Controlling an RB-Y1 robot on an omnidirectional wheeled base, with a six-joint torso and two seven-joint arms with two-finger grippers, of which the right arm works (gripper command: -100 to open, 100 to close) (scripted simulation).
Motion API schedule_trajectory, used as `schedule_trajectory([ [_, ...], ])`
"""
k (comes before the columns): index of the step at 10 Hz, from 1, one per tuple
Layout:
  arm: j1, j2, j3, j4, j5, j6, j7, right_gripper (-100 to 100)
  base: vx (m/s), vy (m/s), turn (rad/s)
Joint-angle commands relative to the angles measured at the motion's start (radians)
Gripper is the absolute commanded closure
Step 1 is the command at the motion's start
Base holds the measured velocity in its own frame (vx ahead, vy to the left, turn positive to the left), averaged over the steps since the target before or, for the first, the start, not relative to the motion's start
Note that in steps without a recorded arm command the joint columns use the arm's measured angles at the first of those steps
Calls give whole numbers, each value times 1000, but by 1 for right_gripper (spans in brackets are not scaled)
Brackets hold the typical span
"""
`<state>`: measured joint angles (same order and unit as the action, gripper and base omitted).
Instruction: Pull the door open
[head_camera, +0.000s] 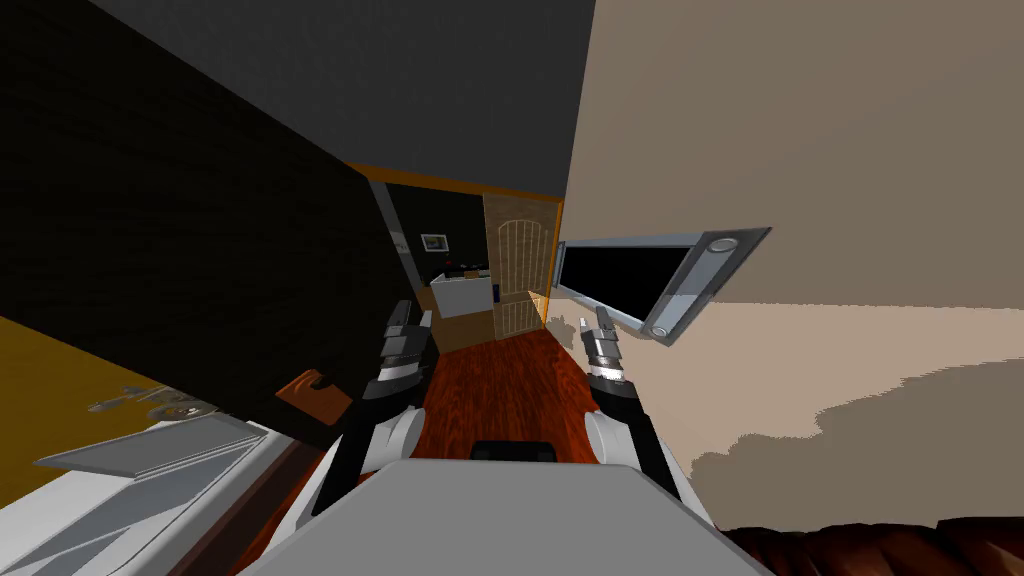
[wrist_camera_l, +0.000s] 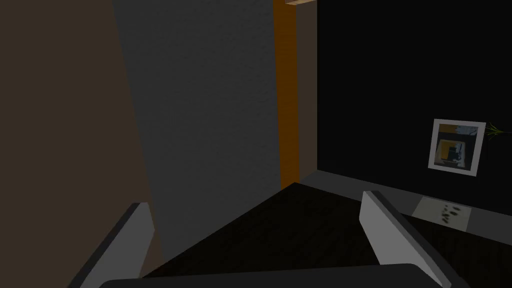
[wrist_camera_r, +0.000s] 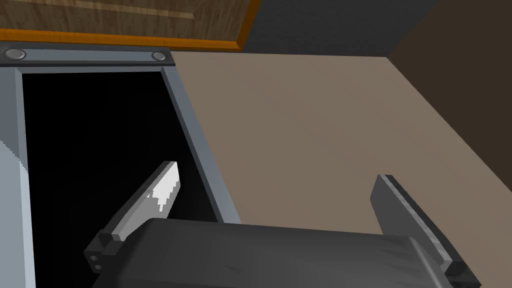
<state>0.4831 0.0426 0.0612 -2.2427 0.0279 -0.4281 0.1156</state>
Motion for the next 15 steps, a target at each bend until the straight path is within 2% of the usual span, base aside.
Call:
schedule_trajectory([
  [1, -20, -16, -3, 37, 1, 4, -9, -100, 176, -10, 60],
  [3, -37, -28, -6, 68, 1, 8, -16, -100, 182, 109, 67],
  [5, -68, -46, -11, 125, 2, 14, -30, -100, 145, 100, 72],
  [13, -149, -84, -25, 275, 5, 31, -65, -100, 104, 39, 59],
  [14, -161, -88, -27, 297, 5, 33, -70, -100, 101, 43, 63],
  [15, -185, -96, -31, 340, 6, 38, -81, -100, 127, 44, 102],
])
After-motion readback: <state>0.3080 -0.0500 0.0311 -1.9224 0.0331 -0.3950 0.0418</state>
